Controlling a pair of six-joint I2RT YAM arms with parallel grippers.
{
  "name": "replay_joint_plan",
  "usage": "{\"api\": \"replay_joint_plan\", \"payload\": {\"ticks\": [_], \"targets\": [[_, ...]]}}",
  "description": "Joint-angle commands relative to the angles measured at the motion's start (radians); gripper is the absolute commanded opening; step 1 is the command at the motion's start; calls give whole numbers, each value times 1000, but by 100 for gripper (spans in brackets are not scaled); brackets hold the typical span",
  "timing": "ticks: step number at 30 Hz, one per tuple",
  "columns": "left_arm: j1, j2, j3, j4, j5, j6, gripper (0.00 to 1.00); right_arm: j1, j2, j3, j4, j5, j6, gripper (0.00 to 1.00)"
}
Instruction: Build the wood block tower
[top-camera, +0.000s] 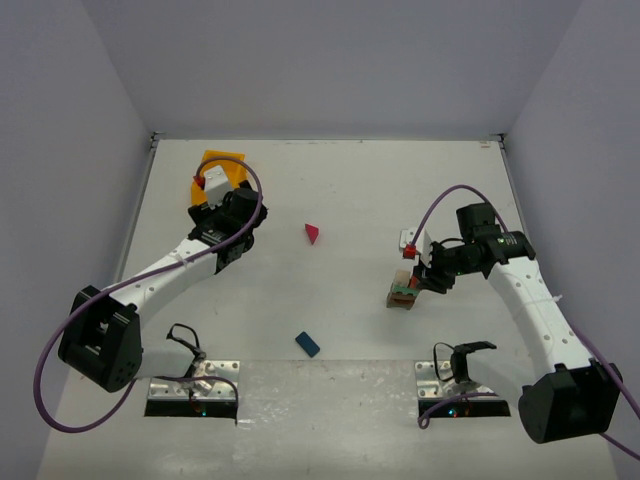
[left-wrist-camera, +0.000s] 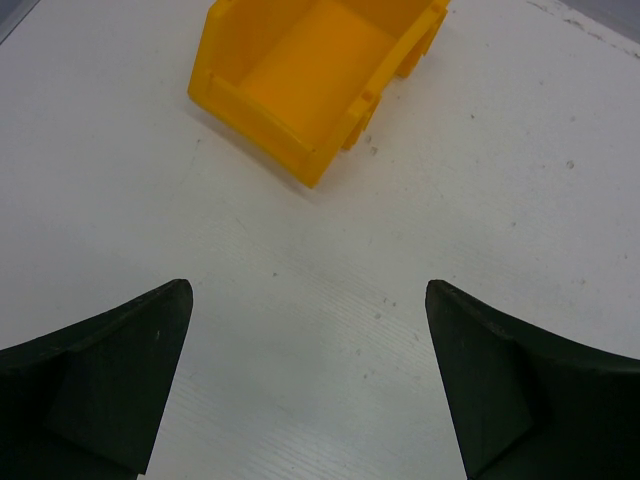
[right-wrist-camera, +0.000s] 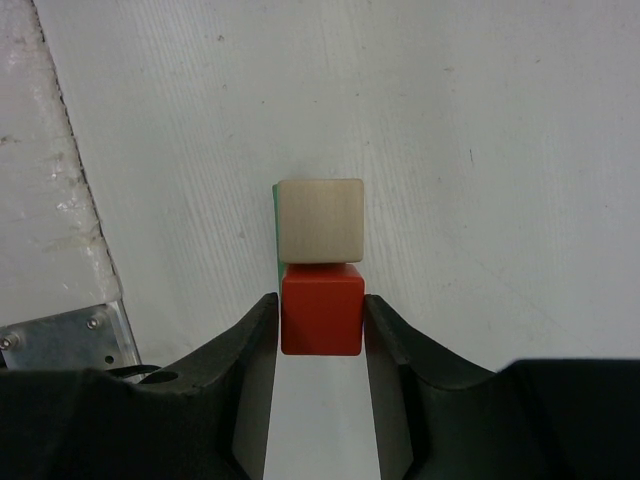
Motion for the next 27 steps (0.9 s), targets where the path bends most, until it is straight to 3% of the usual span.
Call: {"api": "replay_joint_plan", "payload": {"ticks": [1, 27], "targets": [[-1, 3, 41, 13, 2, 8, 100, 8, 3, -4, 12, -12, -11, 39], [-1, 9, 41, 12, 0, 8, 100, 12, 3, 5, 25, -33, 4, 35]]}}
